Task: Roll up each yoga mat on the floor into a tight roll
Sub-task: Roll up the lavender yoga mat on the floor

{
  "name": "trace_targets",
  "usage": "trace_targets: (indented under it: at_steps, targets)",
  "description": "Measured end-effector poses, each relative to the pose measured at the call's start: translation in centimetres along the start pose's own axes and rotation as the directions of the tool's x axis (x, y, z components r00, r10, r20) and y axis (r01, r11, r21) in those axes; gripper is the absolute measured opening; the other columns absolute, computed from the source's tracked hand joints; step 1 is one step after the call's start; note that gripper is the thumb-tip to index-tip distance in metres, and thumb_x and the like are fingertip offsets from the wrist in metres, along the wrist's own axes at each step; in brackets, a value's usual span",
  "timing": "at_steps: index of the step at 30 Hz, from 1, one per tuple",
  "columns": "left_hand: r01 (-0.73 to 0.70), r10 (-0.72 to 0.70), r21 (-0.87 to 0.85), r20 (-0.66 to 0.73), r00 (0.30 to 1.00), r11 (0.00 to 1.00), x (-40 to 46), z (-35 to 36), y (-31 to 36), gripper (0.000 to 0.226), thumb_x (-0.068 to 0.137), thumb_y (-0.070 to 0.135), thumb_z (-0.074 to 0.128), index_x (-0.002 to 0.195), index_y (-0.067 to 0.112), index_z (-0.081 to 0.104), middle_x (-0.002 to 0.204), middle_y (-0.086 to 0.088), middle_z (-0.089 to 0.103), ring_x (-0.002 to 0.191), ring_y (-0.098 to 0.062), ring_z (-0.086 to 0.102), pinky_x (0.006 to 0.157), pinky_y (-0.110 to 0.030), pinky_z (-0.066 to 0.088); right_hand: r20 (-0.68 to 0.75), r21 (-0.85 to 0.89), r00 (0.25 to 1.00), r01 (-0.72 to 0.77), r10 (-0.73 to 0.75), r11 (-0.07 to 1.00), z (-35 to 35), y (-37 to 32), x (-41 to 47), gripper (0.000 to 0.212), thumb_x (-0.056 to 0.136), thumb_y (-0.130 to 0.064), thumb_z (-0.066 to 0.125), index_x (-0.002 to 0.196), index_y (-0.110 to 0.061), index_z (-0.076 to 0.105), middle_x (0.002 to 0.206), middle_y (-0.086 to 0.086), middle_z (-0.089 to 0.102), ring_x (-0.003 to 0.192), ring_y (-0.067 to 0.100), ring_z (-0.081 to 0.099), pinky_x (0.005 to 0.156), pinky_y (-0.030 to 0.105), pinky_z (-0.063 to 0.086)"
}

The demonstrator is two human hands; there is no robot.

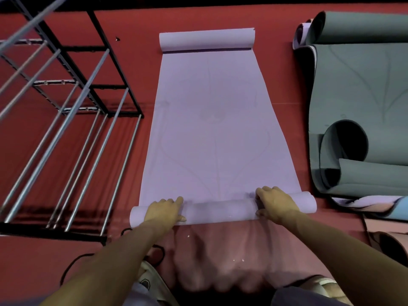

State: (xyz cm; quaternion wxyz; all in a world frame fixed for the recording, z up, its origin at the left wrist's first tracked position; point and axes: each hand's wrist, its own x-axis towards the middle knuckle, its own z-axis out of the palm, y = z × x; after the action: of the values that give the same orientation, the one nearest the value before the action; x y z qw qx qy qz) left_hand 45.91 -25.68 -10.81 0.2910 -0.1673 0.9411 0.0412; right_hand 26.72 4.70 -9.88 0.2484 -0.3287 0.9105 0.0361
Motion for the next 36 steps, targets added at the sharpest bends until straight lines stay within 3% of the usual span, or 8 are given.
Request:
trace_targets:
  at_steps: [9,13,19,23,28,30,32,36]
  targets:
    - [-0.247,0.232,0.087,0.160,0.960,0.965,2.4,-4.4,-3.3,0.074,0.081,0.053,0.078,0.147,0.042,0.047,0.130,0.006,0.052,0.123,-0.020,0.053,0.085,-0.034,0.044,0.053,-0.030,0.998,-0.013,0.015,0.999,-0.8,0.7,1.8,0.045,0.092,-0.049,0.066,0.130,-0.028,0.057,0.131,0.001,0.043,0.118,0.027,0.041,0.078,0.039,0.049]
    - [-0.306,0.298,0.040,0.137,0.945,0.951,2.0,-5.2,-4.7,0.052,0.092,0.043,0.063,0.142,0.049,0.050,0.134,0.012,0.059,0.121,-0.015,0.060,0.094,-0.032,0.051,0.031,-0.039,1.000,-0.001,0.002,0.999,-0.7,0.5,1.8,0.047,0.093,-0.048,0.063,0.135,-0.028,0.056,0.129,0.001,0.047,0.116,0.025,0.044,0.077,0.036,0.045]
    - [-0.369,0.357,-0.006,0.269,0.895,0.930,0.2,-4.2,-8.0,0.080,0.092,0.048,0.068,0.160,0.035,0.029,0.160,0.016,0.038,0.147,-0.009,0.040,0.106,-0.010,0.028,-0.057,-0.035,0.998,0.005,-0.007,0.999,0.2,0.6,0.8,0.043,0.095,-0.044,0.062,0.133,-0.026,0.054,0.121,-0.002,0.057,0.104,0.025,0.054,0.082,0.040,0.051]
    - [-0.281,0.288,-0.083,0.091,0.953,0.956,-1.1,-1.3,-8.2,0.092,0.089,0.057,0.068,0.165,0.034,0.021,0.168,0.019,0.022,0.151,-0.010,0.031,0.119,-0.029,0.033,-0.139,0.001,0.990,0.008,-0.008,1.000,0.8,1.1,1.1,0.035,0.097,-0.045,0.061,0.126,-0.025,0.059,0.114,-0.003,0.063,0.100,0.024,0.059,0.079,0.039,0.051]
    - [-0.237,0.193,-0.142,-0.270,0.943,0.961,-2.1,3.4,-7.6,0.106,0.057,0.055,0.094,0.151,0.027,0.054,0.152,0.011,0.054,0.134,-0.014,0.055,0.109,-0.028,0.036,-0.149,-0.025,0.988,0.043,-0.046,0.999,1.5,2.0,1.7,0.043,0.101,-0.051,0.048,0.138,-0.034,0.061,0.137,-0.001,0.062,0.123,0.029,0.055,0.108,0.049,0.044]
    - [-0.234,0.169,-0.161,-0.336,0.927,0.959,-2.0,4.2,-6.8,0.104,0.052,0.048,0.098,0.146,0.020,0.060,0.147,0.004,0.059,0.131,-0.019,0.058,0.108,-0.033,0.034,-0.106,-0.151,0.992,0.048,-0.064,0.987,1.0,2.5,1.1,0.058,0.095,-0.062,0.037,0.148,-0.043,0.048,0.146,0.006,0.050,0.129,0.035,0.048,0.110,0.055,0.041]
    - [-0.221,0.157,-0.123,-0.391,0.907,0.968,-1.7,4.6,-6.2,0.099,0.054,0.042,0.098,0.143,0.017,0.062,0.145,-0.001,0.061,0.130,-0.024,0.059,0.108,-0.037,0.034,0.122,-0.203,0.989,0.110,-0.086,0.973,-0.1,3.1,0.3,0.083,0.085,-0.067,0.031,0.162,-0.041,0.013,0.157,0.006,0.030,0.141,0.033,0.034,0.117,0.049,0.033]
    - [-0.201,0.127,-0.111,-0.467,0.875,0.973,-1.6,5.3,-6.3,0.082,0.070,0.038,0.091,0.144,0.019,0.062,0.142,-0.010,0.059,0.128,-0.032,0.058,0.108,-0.044,0.036,0.323,0.086,0.939,0.099,-0.121,0.991,-2.7,5.2,0.2,0.133,0.063,-0.105,0.022,0.165,-0.023,0.001,0.169,-0.005,0.015,0.158,0.020,0.014,0.127,0.041,0.021]
